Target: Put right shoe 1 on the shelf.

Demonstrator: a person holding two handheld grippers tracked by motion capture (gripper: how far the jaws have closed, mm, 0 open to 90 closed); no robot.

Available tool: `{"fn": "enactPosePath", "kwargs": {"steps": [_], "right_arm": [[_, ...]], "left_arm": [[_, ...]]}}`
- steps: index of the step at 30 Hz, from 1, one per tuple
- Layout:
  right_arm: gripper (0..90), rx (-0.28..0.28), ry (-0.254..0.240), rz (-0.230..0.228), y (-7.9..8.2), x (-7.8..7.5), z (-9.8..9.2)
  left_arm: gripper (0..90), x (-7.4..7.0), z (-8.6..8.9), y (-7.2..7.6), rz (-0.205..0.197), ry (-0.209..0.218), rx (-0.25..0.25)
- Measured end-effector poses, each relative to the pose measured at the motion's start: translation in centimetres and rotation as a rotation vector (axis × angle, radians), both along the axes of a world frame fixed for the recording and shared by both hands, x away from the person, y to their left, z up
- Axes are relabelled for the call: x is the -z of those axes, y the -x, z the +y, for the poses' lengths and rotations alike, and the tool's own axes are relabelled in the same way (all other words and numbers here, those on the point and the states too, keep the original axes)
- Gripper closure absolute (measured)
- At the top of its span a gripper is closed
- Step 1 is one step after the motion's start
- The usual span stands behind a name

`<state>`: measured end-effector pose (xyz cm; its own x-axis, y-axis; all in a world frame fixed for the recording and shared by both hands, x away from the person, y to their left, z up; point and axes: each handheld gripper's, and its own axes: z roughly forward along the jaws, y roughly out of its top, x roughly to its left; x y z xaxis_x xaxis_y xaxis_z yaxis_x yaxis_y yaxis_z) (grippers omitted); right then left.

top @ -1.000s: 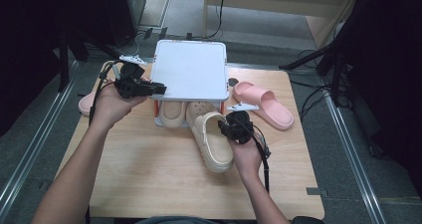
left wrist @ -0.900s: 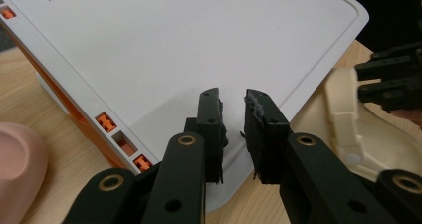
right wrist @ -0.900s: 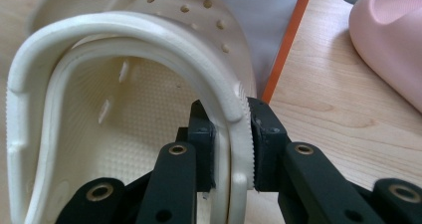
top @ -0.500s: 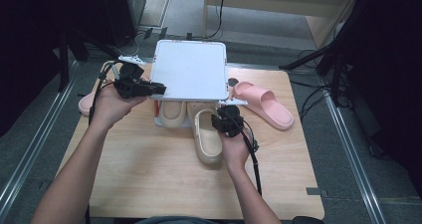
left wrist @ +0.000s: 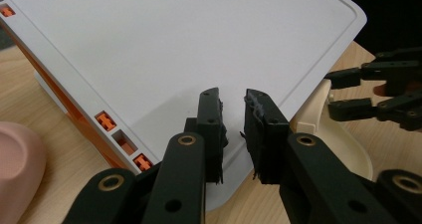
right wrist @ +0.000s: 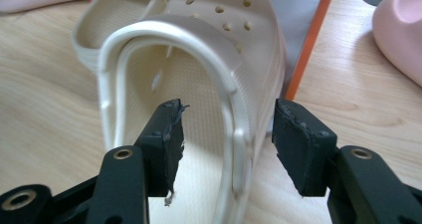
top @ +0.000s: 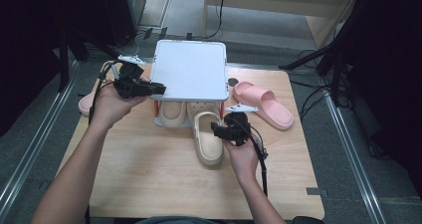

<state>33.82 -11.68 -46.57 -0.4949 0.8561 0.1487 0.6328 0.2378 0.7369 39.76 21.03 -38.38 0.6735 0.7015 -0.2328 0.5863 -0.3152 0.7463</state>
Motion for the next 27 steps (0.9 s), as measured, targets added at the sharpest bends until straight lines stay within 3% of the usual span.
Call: {"fn": "enactPosePath", "kwargs": {"steps": [6, 12, 15, 19, 27], "right_arm": [[54.4, -0.025, -0.052, -0.001, 2.1, -0.7, -1.5], [65.2, -0.035, -0.099, 0.014, 4.2, 0.0, -2.1], [70.6, -0.054, -0.090, 0.024, 5.3, 0.5, -1.9], [85.7, -0.102, -0.047, 0.034, 6.9, 1.0, -1.4], [89.9, -0.130, -0.041, 0.060, 9.8, 2.7, -1.2]], "left_arm": [[77.1, 0.0, 0.0, 0.0, -0.002, -0.001, 0.001], [78.1, 0.0, -0.2, 0.2, -0.013, -0.014, -0.007], [78.9, -0.1, -0.3, 0.2, -0.015, -0.025, -0.009], [79.0, -0.2, -0.3, 0.1, -0.007, -0.027, -0.006], [81.1, 0.0, -0.1, 0.1, -0.020, -0.017, -0.006]]}}
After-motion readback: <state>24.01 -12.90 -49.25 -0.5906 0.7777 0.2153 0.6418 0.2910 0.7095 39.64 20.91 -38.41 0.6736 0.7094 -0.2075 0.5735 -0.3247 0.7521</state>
